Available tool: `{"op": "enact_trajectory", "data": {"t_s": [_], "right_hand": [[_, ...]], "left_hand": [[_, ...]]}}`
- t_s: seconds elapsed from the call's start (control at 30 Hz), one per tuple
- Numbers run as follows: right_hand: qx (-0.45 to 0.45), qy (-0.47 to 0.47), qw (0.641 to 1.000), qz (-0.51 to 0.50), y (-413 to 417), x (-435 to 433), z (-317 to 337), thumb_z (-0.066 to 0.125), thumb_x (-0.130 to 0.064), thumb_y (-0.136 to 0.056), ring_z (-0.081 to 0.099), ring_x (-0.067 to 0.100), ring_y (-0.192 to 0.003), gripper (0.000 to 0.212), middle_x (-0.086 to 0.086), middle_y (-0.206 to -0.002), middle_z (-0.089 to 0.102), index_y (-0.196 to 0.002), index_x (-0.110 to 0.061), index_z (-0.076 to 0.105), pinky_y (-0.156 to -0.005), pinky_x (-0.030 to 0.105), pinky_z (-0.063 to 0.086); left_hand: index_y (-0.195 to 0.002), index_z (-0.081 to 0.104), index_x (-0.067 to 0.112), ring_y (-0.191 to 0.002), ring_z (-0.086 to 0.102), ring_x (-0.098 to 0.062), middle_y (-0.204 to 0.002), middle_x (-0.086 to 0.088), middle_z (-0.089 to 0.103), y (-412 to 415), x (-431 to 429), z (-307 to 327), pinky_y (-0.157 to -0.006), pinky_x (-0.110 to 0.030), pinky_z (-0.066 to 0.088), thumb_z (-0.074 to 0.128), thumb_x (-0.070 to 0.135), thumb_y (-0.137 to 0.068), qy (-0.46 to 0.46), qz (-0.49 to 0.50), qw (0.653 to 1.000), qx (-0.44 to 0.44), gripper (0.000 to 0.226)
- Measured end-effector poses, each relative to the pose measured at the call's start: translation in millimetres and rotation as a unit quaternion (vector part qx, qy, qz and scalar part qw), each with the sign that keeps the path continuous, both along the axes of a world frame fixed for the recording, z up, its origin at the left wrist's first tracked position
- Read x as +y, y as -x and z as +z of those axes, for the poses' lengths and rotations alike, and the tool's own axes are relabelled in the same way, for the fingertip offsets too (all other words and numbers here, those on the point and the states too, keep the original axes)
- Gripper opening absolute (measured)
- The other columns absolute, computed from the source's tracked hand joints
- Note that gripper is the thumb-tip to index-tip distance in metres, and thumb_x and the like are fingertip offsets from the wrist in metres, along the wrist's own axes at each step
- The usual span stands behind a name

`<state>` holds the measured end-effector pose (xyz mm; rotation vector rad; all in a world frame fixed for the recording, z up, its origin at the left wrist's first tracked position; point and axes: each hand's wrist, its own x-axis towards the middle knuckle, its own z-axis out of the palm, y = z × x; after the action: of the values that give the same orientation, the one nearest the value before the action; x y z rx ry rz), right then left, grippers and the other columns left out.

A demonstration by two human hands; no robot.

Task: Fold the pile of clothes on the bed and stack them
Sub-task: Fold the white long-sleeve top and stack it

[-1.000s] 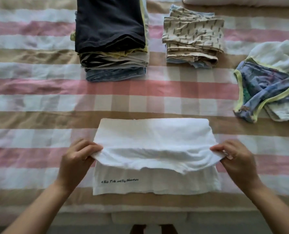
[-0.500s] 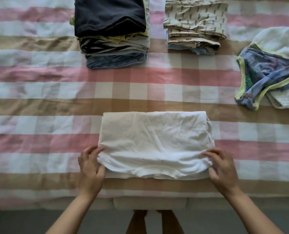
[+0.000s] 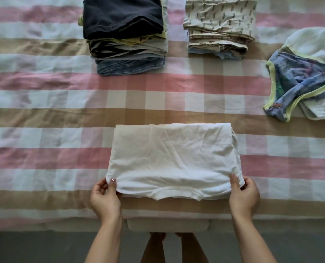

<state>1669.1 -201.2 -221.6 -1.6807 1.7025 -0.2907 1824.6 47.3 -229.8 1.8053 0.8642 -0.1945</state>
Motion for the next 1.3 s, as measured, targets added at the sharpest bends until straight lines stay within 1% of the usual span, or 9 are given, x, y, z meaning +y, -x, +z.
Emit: {"op": "enact_trajectory", "data": {"t_s": [0.2, 0.33, 0.43, 0.53, 0.7, 0.8, 0.93, 1.1, 1.3], "right_hand": [[0.044, 0.05, 0.998, -0.001, -6, -2, 2, 0.065, -0.015, -0.084, 0.054, 0.036, -0.095, 0.022, 0.019, -0.101, 0.06, -0.101, -0.002, 0.061, -0.075, 0.035, 0.038], [0.023, 0.221, 0.93, 0.293, -46, 3, 10, 0.042, -0.022, -0.089, 0.044, 0.031, -0.119, 0.038, 0.02, -0.126, 0.055, -0.117, -0.001, 0.058, -0.097, 0.038, 0.029], [0.073, 0.166, 0.864, 0.469, -85, 0, -4, 0.025, -0.036, -0.093, 0.011, 0.016, -0.142, 0.054, 0.005, -0.152, 0.025, -0.142, -0.017, 0.032, -0.111, 0.035, 0.005], [0.173, 0.147, 0.838, 0.497, -95, -24, -31, 0.015, -0.052, -0.093, -0.016, 0.012, -0.139, 0.058, -0.003, -0.155, -0.003, -0.144, -0.027, 0.001, -0.112, 0.033, -0.01], [0.183, 0.144, 0.883, 0.407, -86, -52, -37, 0.0, -0.054, -0.084, -0.004, 0.013, -0.143, 0.066, -0.003, -0.155, 0.0, -0.144, -0.027, 0.002, -0.114, 0.037, -0.002], [0.111, 0.139, 0.938, 0.298, -73, -55, -24, 0.029, -0.044, -0.09, 0.029, 0.03, -0.136, 0.064, 0.014, -0.148, 0.033, -0.144, -0.01, 0.03, -0.109, 0.043, 0.021], [0.097, 0.138, 0.977, 0.129, -32, -41, -7, 0.063, -0.03, -0.081, 0.052, 0.041, -0.1, 0.048, 0.023, -0.112, 0.059, -0.119, -0.002, 0.057, -0.079, 0.045, 0.042], [0.103, 0.082, 0.988, 0.073, 2, -23, -3, 0.08, -0.025, -0.069, 0.057, 0.034, -0.087, 0.029, 0.011, -0.089, 0.068, -0.092, -0.01, 0.068, -0.072, 0.04, 0.042], [0.133, -0.002, 0.991, 0.027, 9, -15, -5, 0.075, -0.043, -0.07, 0.055, 0.027, -0.091, 0.03, 0.0, -0.09, 0.069, -0.084, -0.017, 0.068, -0.075, 0.037, 0.039]], "left_hand": [[-0.117, 0.051, 0.003, -0.096, 0.045, -0.018, -0.111, -0.021, 0.053, 5, -16, 10, -0.079, -0.025, 0.039, 0.061, -0.002, -0.083, -0.184, -0.121, 0.973, -0.068, 0.036], [-0.118, 0.058, 0.0, -0.119, 0.049, -0.027, -0.121, -0.017, 0.059, 1, -72, 17, -0.099, -0.035, 0.039, 0.044, 0.0, -0.086, -0.229, -0.467, 0.801, -0.298, 0.035], [-0.129, 0.053, 0.01, -0.131, 0.041, -0.028, -0.138, -0.009, 0.049, -6, -122, 12, -0.11, -0.037, 0.026, 0.033, 0.016, -0.091, -0.247, -0.646, 0.667, -0.278, 0.044], [-0.141, 0.036, 0.02, -0.14, 0.025, -0.027, -0.151, -0.003, 0.028, -26, -139, -9, -0.115, -0.04, 0.009, 0.02, 0.04, -0.092, -0.31, -0.711, 0.598, -0.203, 0.055], [-0.148, 0.007, 0.025, -0.145, -0.002, -0.022, -0.157, -0.001, 0.002, -62, -128, -37, -0.112, -0.037, -0.011, 0.011, 0.055, -0.09, -0.373, -0.654, 0.644, -0.134, 0.065], [-0.143, 0.032, 0.015, -0.141, 0.018, -0.031, -0.153, -0.013, 0.023, -55, -149, -23, -0.113, -0.047, 0.005, 0.04, 0.037, -0.094, -0.33, -0.611, 0.706, -0.139, 0.055], [-0.112, 0.062, 0.01, -0.099, 0.057, -0.036, -0.111, -0.014, 0.059, -17, -202, 1, -0.083, -0.042, 0.046, 0.06, 0.024, -0.081, -0.266, -0.639, 0.684, -0.23, 0.034], [-0.108, 0.052, 0.011, -0.102, 0.048, -0.027, -0.108, -0.008, 0.052, 14, -263, 2, -0.084, -0.038, 0.039, 0.051, 0.034, -0.089, -0.246, -0.679, 0.671, -0.171, 0.03], [-0.125, 0.045, 0.016, -0.116, 0.045, -0.023, -0.121, -0.004, 0.048, 37, -295, -8, -0.087, -0.038, 0.036, 0.06, 0.052, -0.078, -0.274, -0.661, 0.682, -0.149, 0.061]]}}
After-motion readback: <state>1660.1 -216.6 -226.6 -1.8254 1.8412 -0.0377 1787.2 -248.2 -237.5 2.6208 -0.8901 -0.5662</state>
